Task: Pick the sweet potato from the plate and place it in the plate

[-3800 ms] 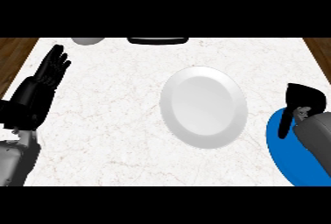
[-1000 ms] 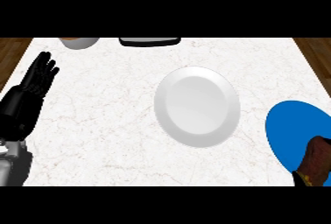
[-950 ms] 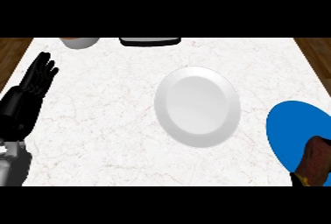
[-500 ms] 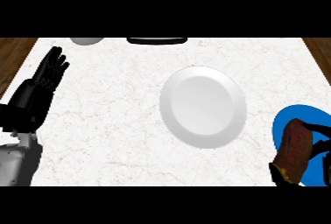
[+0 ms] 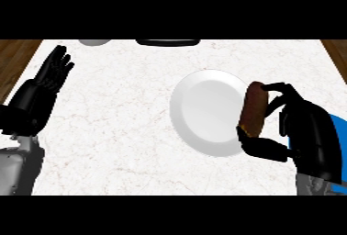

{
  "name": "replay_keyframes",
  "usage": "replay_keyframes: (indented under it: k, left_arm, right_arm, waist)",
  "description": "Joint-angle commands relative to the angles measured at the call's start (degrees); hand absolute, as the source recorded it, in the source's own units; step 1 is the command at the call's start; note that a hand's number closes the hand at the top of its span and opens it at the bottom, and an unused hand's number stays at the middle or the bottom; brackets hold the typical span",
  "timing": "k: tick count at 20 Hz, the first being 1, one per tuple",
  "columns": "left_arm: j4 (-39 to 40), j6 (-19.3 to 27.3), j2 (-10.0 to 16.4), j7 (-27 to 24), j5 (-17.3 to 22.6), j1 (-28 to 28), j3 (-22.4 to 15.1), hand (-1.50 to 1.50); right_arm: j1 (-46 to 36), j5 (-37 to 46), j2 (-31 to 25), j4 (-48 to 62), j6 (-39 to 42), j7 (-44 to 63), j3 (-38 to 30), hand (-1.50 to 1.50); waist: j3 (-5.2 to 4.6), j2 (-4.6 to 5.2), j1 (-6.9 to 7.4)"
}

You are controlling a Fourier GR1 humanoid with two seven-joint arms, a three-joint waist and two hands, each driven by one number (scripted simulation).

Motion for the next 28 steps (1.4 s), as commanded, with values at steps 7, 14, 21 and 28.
replay_keyframes:
  k: [7,14,21,28]
  left_arm:
    - [-2.69,-0.75,-0.53,-0.02,-0.7,2.09,0.63,0.0]
    - [2.95,-2.15,-0.63,-2.42,-0.68,-0.63,1.83,0.0]
    - [2.42,-2.22,-0.9,1.17,-0.43,-4.44,1.6,0.0]
    - [-0.31,0.04,-3.86,-1.88,-3.83,0.78,-0.61,0.0]
  right_arm:
    - [-17.84,5.27,12.45,32.0,-5.42,-3.82,-1.12,1.5]
    - [-24.46,5.27,15.01,54.55,-10.32,-12.4,-5.46,1.5]
    - [-32.9,-4.44,18.49,72.31,-22.52,-17.78,-11.45,-1.5]
    - [-31.15,-15.03,18.55,74.27,-32.91,-34.62,-13.78,-1.5]
  waist:
    - [0.05,0.02,0.23]
    - [0.05,0.2,0.08]
    - [0.11,0.58,1.07]
    - [0.12,0.41,0.81]
